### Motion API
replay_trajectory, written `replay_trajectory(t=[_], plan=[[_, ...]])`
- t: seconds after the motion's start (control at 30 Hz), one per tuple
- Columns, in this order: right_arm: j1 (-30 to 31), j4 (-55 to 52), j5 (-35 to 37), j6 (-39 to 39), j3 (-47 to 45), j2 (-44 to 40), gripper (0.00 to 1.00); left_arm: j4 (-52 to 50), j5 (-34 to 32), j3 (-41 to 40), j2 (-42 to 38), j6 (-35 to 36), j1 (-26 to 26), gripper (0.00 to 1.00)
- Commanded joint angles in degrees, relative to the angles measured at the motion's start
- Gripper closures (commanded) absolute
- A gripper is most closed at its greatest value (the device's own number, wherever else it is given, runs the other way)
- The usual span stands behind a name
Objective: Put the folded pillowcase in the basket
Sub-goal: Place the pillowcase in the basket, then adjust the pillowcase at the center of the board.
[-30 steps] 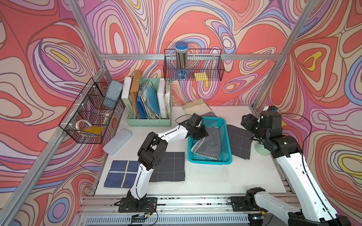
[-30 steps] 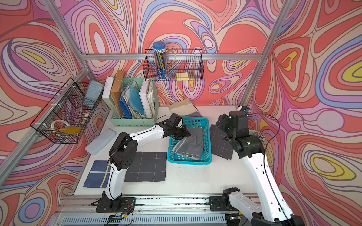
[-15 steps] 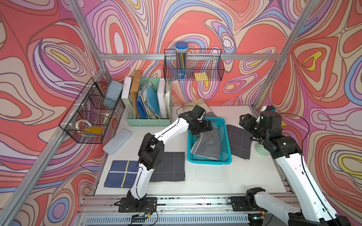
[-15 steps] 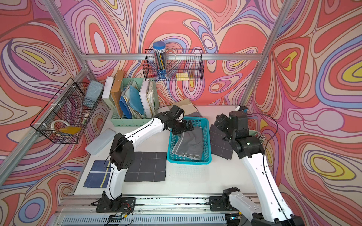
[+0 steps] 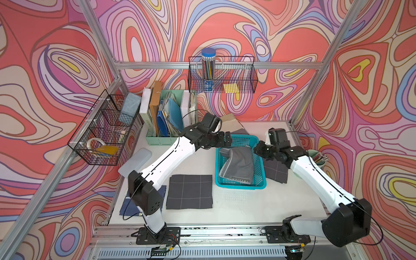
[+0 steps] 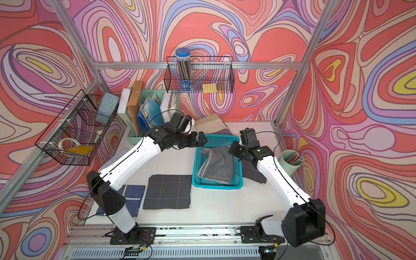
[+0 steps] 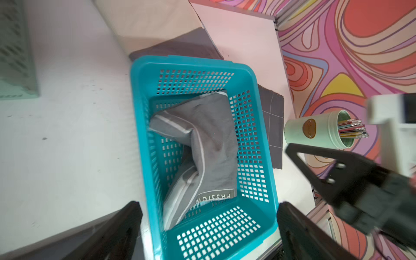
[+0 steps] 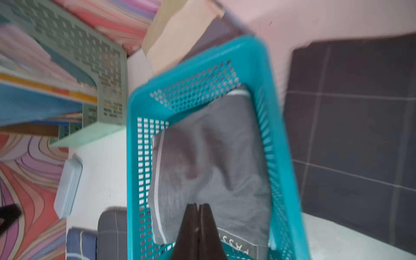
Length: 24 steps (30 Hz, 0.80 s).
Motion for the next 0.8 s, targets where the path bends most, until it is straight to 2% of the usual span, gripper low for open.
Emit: replay_trajectory(t=[0.0,0.23,0.37,0.6,0.73,0.77], plan=[[4.69,4.43,-3.01,-0.12,1.24,6.08,1.0,2.62,-1.98,-7.52,-4.59,-0.12,1.99,0.01],[6.82,6.53,-2.23,1.91,3.51,20.87,1.0,2.79,-3.89,-16.74,-14.62,0.66,5.14,0.01],[7.73,6.71,-5.86,1.84,5.82,29.65,1.0,2.26,-3.98,-19.56,-17.93,1.57,6.86,0.01],[8.38,1.45,-6.01,-0.35,11.35,33.72,1.0,-0.34,-3.71,-20.65,-19.52,2.57,9.61,0.01],[8.31,-0.11,-0.87,-1.1,9.95,28.56,1.0,-6.94,-4.95,-21.05,-19.49,-1.73,14.41,0.01],[8.34,-1.1,0.92,-1.61,10.24,26.52,0.94,-7.73,-3.66,-22.09,-19.95,-2.74,15.83,0.01]])
